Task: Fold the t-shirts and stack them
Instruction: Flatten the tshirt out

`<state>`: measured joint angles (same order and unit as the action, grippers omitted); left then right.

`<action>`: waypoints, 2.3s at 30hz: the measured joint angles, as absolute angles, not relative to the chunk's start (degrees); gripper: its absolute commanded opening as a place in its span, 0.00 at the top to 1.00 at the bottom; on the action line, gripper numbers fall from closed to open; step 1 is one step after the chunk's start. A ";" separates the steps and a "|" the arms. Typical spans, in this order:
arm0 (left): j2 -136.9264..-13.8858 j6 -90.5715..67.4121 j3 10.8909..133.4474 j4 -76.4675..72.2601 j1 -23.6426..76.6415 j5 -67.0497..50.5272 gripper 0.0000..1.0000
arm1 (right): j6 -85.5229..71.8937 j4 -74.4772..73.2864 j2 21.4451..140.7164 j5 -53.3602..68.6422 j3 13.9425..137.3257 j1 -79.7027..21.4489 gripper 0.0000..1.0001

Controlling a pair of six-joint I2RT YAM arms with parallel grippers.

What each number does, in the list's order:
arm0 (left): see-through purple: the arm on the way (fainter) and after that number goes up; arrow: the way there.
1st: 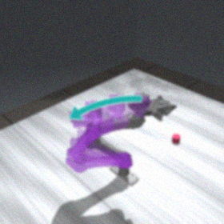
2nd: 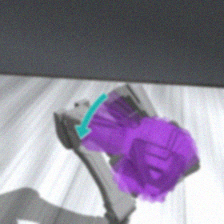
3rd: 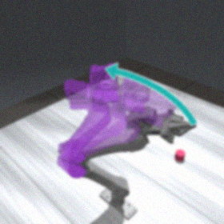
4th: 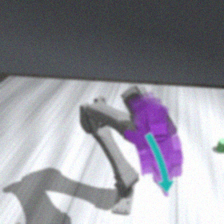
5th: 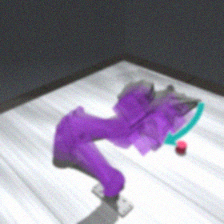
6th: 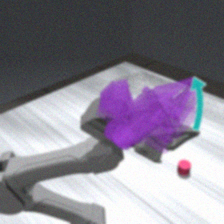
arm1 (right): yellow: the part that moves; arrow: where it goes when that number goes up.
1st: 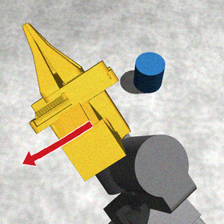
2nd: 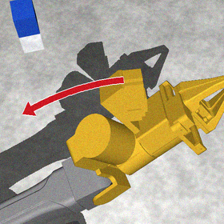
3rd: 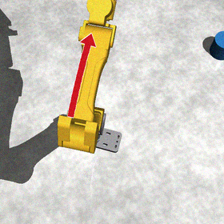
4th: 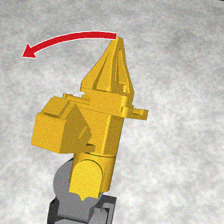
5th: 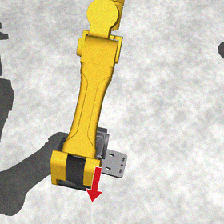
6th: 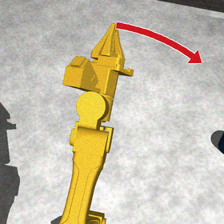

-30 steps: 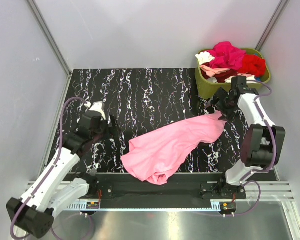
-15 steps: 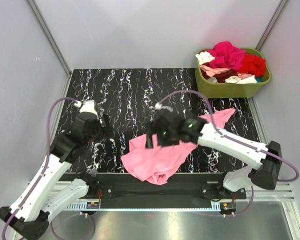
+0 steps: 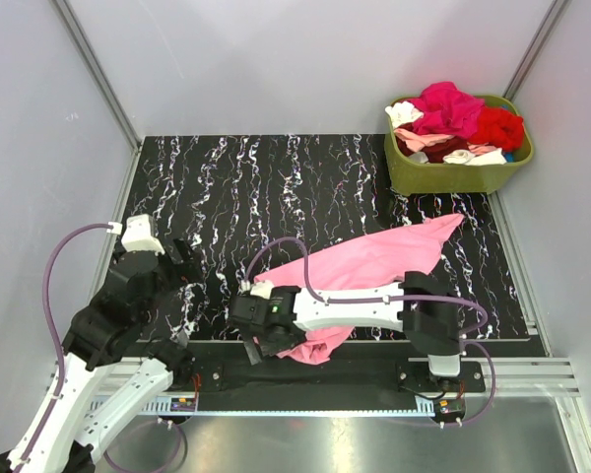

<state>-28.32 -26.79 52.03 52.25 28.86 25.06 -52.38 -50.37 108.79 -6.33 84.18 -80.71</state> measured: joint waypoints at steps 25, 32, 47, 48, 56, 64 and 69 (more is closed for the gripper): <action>-28.18 -26.79 51.86 52.29 28.86 25.32 0.01 | -49.54 -55.75 120.29 -15.42 91.44 -79.85 0.93; -28.38 -26.79 51.81 52.25 28.86 25.34 0.01 | -49.56 -59.05 118.28 -16.78 91.81 -79.81 0.97; -31.27 -26.79 51.29 52.12 28.86 23.46 0.05 | -45.28 -60.20 92.51 -14.02 88.77 -65.67 1.00; -32.47 -26.81 51.33 52.16 28.86 22.39 0.06 | -44.47 -60.69 90.32 -13.91 87.44 -61.65 1.00; -40.42 -29.65 47.68 48.05 33.52 11.79 0.09 | -35.92 -65.49 78.83 -17.19 92.51 -32.45 1.00; -44.97 -37.15 39.62 38.83 47.72 9.17 0.12 | -29.69 -65.93 80.97 -13.23 97.97 -20.78 1.00; -53.52 -41.71 36.99 31.59 62.24 10.09 0.12 | -28.01 -65.82 86.87 -9.13 101.60 -16.36 1.00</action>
<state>-53.52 -41.71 36.99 31.59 62.24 10.09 -28.01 -65.82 86.87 -9.13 101.60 -16.36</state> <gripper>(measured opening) 0.888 0.019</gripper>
